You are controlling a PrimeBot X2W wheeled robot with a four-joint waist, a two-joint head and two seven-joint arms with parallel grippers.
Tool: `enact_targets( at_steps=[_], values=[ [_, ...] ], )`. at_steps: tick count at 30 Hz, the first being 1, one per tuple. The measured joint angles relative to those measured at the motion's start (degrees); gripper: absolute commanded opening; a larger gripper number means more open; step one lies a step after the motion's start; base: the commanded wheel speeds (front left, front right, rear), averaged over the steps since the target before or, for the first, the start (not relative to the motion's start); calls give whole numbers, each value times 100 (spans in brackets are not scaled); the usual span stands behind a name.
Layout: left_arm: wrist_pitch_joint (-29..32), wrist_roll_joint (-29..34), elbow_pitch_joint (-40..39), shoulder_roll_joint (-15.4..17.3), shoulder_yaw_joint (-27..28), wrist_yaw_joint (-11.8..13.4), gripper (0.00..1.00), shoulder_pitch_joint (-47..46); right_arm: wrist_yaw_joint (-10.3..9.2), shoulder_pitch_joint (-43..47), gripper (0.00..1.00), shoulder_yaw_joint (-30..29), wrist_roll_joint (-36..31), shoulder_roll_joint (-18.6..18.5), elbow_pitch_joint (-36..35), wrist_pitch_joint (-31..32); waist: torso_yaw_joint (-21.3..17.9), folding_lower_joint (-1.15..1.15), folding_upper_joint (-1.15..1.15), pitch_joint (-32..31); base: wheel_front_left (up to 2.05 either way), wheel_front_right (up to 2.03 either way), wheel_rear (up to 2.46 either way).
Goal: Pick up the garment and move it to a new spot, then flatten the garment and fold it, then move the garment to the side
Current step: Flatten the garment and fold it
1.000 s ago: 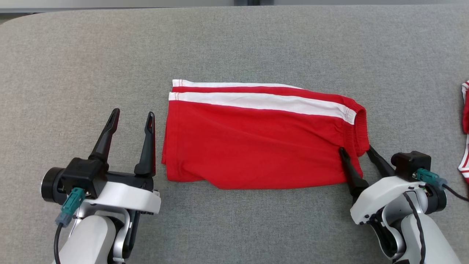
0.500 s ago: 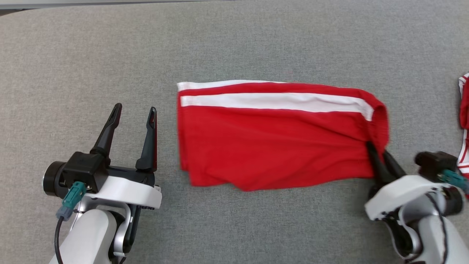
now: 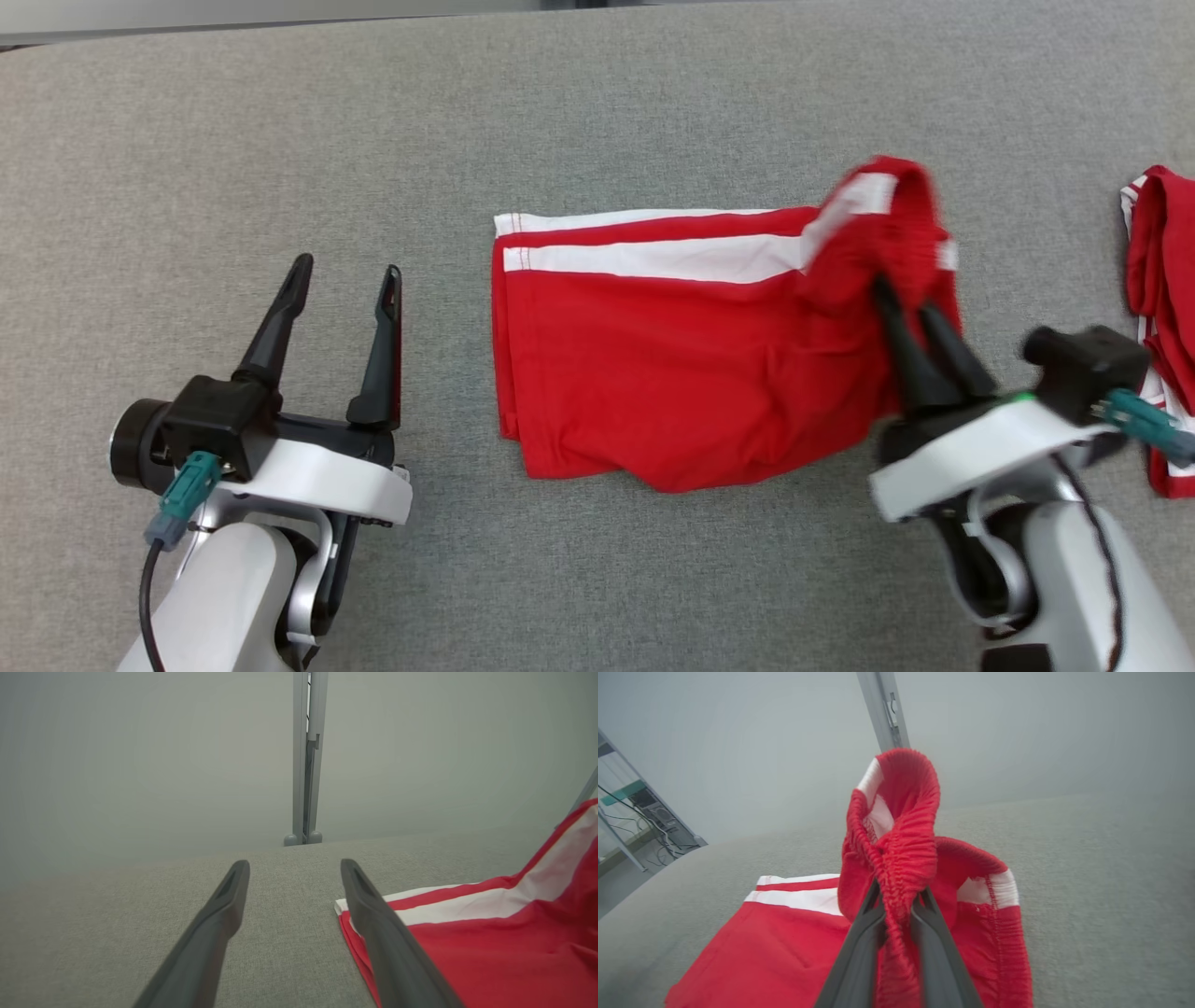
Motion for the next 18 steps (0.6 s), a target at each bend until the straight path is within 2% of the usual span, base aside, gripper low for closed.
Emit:
enact_targets(
  at_steps=[4,7,12,18],
  values=[
    [24,-11,48,-22,-92,-49,100,0,0,-258,0,846,156,21,-154,0,80,0,0,-52,0,0,0],
    [24,-22,94,-42,-143,-69,100,2,0,-529,0,1482,386,30,23,-69,171,0,0,-81,0,0,0],
    [21,-24,191,-164,-310,-157,100,-3,0,-985,0,2299,552,38,812,-255,403,0,0,-107,0,0,0],
    [-11,-25,343,-309,-470,-240,100,-32,0,-1508,0,2647,700,40,1897,-603,709,0,0,-80,0,0,0]
  ],
)
